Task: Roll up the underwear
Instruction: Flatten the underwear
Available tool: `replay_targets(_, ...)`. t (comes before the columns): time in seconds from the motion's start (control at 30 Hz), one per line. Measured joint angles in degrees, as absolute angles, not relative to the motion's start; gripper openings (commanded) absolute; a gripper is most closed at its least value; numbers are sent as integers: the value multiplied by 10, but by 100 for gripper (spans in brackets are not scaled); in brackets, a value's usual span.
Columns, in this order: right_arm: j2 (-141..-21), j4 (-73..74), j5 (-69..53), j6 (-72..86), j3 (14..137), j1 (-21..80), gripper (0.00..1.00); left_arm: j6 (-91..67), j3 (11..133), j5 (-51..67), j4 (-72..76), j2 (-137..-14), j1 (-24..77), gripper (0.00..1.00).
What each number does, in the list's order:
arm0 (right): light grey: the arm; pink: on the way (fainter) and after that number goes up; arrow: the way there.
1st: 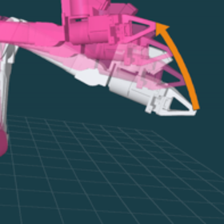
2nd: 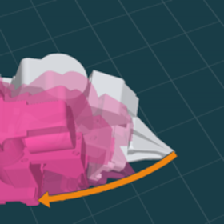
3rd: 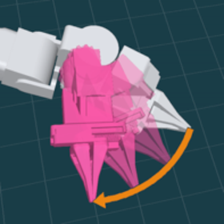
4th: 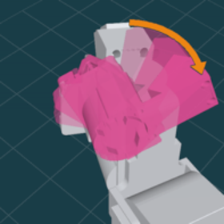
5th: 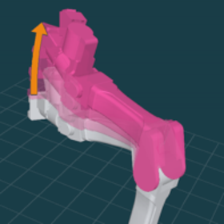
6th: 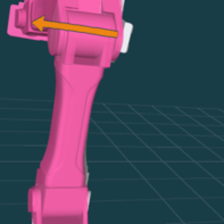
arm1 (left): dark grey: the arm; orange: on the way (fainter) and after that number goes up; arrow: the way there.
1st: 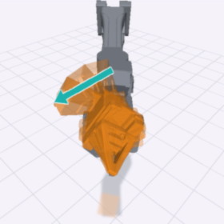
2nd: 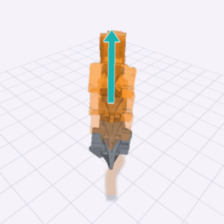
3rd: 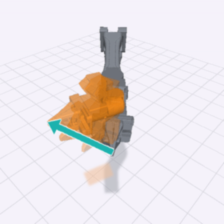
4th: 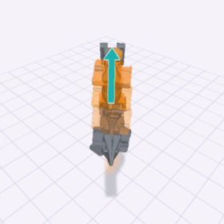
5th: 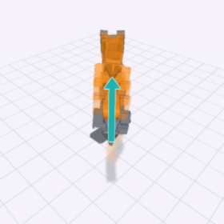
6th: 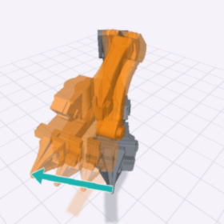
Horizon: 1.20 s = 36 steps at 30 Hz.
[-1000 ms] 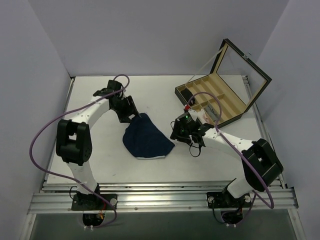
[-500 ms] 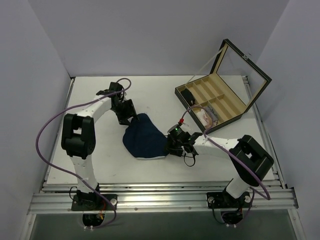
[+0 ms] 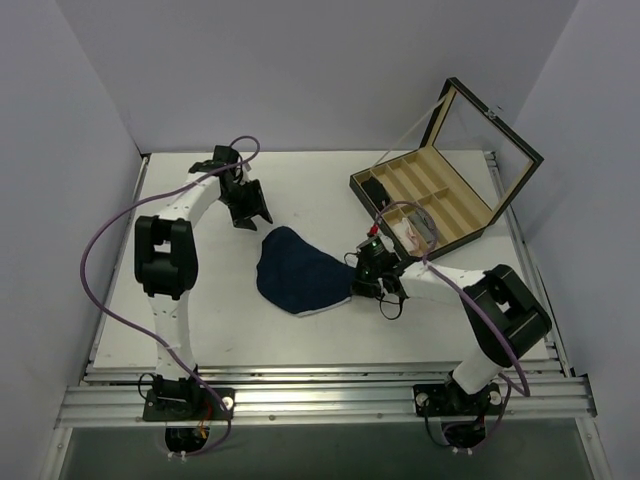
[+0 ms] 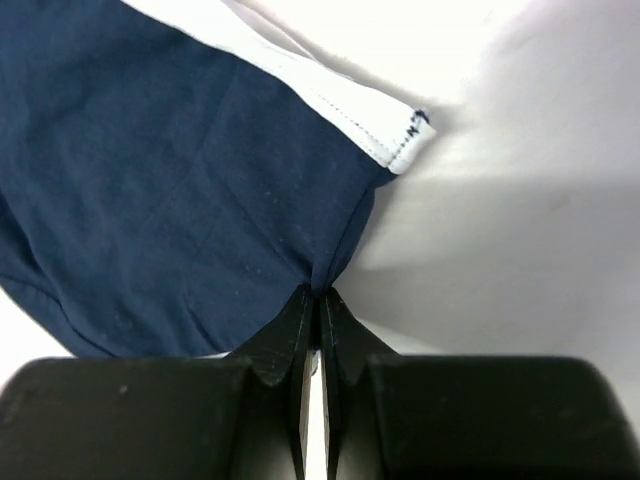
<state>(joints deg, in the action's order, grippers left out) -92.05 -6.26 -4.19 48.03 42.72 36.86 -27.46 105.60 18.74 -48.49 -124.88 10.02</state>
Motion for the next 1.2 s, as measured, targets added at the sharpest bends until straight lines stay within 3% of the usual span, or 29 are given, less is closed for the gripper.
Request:
replay_targets(0.4,-934,-31,-156,299,449,284,2,-249,982,241,-463,-1249,109,57)
replay_targets(0.47,-935,-23,-160,286,452,277,2,-248,979,244,-463,-1249,113,46)
replay_targets(0.53,-935,-18,-166,274,453,269,1,-248,978,246,-461,-1252,116,27)
replay_targets(0.63,-935,-11,-170,262,455,257,0,-246,977,242,-458,-1256,119,19)
replay_targets(0.83,-935,0,-175,239,458,236,1,-245,977,216,-464,-1257,119,21)
replay_targets(1.07,-938,12,-175,235,464,224,5,-243,977,197,-478,-1257,119,31)
replay_targets(1.2,-939,13,-177,235,466,224,6,-230,974,209,-476,-1256,119,49)
